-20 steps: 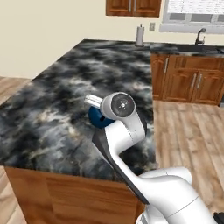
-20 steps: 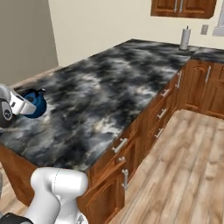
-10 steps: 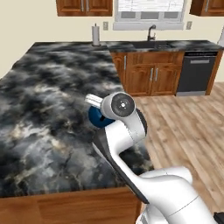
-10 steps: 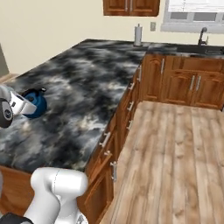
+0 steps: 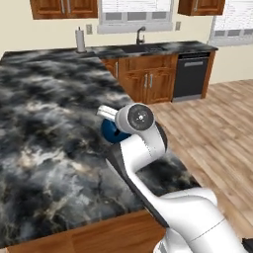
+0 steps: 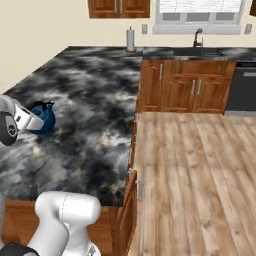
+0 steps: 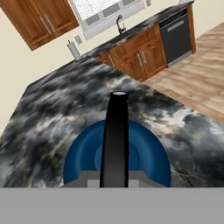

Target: The kettle is done boiling. Turn off the stove, then wait for 300 timesteps before moving the kettle to the dining table.

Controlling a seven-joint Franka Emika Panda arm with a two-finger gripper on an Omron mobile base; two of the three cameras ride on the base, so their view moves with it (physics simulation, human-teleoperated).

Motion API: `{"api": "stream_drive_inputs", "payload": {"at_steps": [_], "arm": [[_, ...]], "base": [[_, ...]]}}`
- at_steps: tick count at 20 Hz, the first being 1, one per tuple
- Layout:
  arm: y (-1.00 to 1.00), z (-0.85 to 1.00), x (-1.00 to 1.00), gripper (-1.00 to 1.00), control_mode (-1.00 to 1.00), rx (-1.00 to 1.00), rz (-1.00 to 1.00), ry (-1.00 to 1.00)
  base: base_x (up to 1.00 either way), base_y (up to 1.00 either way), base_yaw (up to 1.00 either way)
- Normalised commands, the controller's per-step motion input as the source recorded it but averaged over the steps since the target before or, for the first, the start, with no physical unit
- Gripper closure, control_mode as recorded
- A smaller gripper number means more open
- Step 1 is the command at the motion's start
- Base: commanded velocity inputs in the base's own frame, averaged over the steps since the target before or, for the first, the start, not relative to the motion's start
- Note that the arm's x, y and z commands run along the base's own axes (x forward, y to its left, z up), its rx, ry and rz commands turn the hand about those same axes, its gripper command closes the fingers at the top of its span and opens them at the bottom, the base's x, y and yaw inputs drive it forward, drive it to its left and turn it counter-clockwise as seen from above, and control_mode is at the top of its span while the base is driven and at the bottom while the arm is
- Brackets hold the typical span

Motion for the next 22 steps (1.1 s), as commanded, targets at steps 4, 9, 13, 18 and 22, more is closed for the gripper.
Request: {"api": "stream_drive_inputs", "payload": {"at_steps": [4,9,13,18,22], "arm": [[0.00,0.00,0.00,1.00,1.00,0.00,0.00,0.00],[0.00,0.00,0.00,1.00,1.00,0.00,0.00,0.00],[0.00,0.00,0.00,1.00,1.00,0.00,0.00,0.00],[0.00,0.00,0.00,1.00,1.00,0.00,0.00,0.00],[0.00,0.00,0.00,1.00,1.00,0.00,0.00,0.00]], "base": [[-0.25,0.79,-0.35],[-0.14,0.86,-0.34],[-0.31,0.84,-0.33],[-0.82,0.70,-0.25],[-0.98,0.53,-0.13]]}}
